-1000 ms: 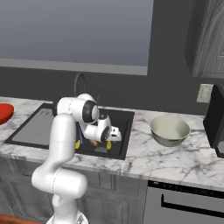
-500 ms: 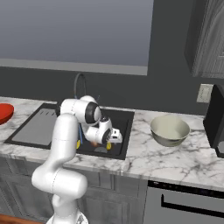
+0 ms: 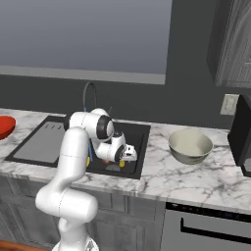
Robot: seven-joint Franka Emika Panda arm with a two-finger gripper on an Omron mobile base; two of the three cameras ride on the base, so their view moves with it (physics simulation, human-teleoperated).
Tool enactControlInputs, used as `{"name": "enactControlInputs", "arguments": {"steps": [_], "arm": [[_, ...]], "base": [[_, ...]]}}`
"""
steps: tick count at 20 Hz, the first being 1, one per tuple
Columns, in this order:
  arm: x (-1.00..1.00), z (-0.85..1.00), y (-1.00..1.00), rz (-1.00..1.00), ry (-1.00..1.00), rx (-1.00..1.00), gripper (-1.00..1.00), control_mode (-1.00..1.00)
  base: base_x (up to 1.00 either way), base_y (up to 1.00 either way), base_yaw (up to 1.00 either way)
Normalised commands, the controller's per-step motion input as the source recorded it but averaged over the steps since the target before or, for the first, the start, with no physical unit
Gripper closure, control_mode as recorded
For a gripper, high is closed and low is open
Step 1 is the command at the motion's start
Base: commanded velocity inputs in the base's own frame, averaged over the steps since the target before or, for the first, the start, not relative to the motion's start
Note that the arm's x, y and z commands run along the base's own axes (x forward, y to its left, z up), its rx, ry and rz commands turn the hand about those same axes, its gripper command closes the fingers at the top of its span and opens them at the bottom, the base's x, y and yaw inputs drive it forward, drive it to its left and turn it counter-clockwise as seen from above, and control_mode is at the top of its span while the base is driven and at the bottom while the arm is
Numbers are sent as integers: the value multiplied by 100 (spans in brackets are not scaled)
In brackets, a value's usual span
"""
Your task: Pick the lemon wedges from the sink and place them in one bowl. Place the potato in the other bowl. Then turn off the sink faucet.
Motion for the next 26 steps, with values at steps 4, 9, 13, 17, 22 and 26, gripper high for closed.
{"name": "enactControlInputs", "arguments": {"steps": [4, 9, 13, 17, 22, 26], "arm": [[0, -23, 0, 0, 0, 0, 100, -100], [0, -2, 0, 0, 0, 0, 100, -100], [0, 0, 0, 0, 0, 0, 100, -100], [0, 7, 0, 0, 0, 0, 100, -100], [-4, 53, 0, 2, -8, 0, 100, -100], [-14, 57, 0, 4, -13, 0, 100, -100]], "base": [[0, 0, 0], [0, 0, 0], [0, 0, 0], [0, 0, 0], [0, 0, 0], [0, 0, 0]]}}
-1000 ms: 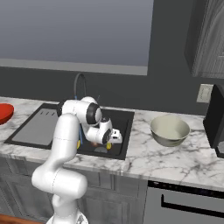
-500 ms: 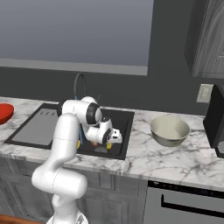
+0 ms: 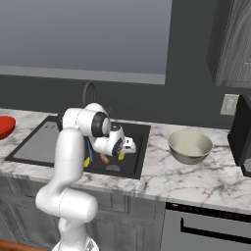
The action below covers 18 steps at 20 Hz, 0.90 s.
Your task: Pick the lemon wedges from the sink and place them in one bowl. Place the potato in the other bowl. Then turn off the sink faucet.
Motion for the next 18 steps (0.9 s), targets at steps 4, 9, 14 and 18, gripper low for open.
{"name": "enactControlInputs", "arguments": {"steps": [4, 9, 14, 18], "arm": [[-16, 61, -1, 4, -12, 0, 100, -100], [-18, 50, -3, 3, -10, 0, 100, -100], [-23, 60, -8, 1, -12, 0, 100, -100], [-19, 70, -2, 2, -14, 0, 100, -100]], "base": [[0, 0, 0], [0, 0, 0], [0, 0, 0], [0, 0, 0]]}}
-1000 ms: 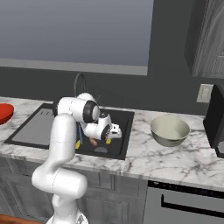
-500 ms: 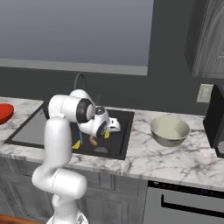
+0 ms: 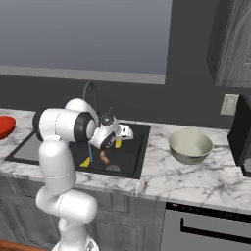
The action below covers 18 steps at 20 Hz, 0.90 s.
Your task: Pick the lemon wedges from the sink and place them in one bowl. Place the potato in the other bowl. Then turn off the sink faucet.
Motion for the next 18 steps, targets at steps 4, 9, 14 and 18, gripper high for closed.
{"name": "enactControlInputs", "arguments": {"steps": [4, 9, 14, 18], "arm": [[-21, 65, -2, 2, -13, 0, 100, -100], [-20, 62, -1, 2, -11, 0, 100, -100], [-16, 56, -2, 0, -3, 0, 100, -100], [-10, 61, -2, 0, 0, 0, 100, -100]], "base": [[0, 0, 0], [0, 0, 0], [0, 0, 0], [0, 0, 0]]}}
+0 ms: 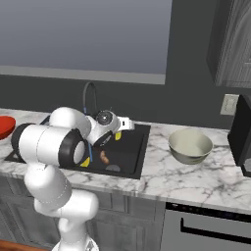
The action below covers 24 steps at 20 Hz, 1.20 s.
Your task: Pick the lemon wedges from the sink and place them in one bowl. Place the potato in the other bowl. Then turn off the sink faucet.
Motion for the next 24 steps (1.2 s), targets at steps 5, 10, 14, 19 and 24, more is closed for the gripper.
{"name": "enactControlInputs", "arguments": {"steps": [5, 10, 14, 19, 24], "arm": [[-1, 67, 0, 0, 0, 0, 100, -100], [0, 74, 0, 0, 0, 0, 100, -100], [0, 72, 0, 0, 0, -1, 100, -100], [0, 69, 0, 0, 4, -3, 100, -100], [-14, 44, 0, 0, 9, -4, 100, -100]], "base": [[0, 0, 0], [0, 0, 0], [0, 0, 0], [0, 0, 0], [0, 0, 0]]}}
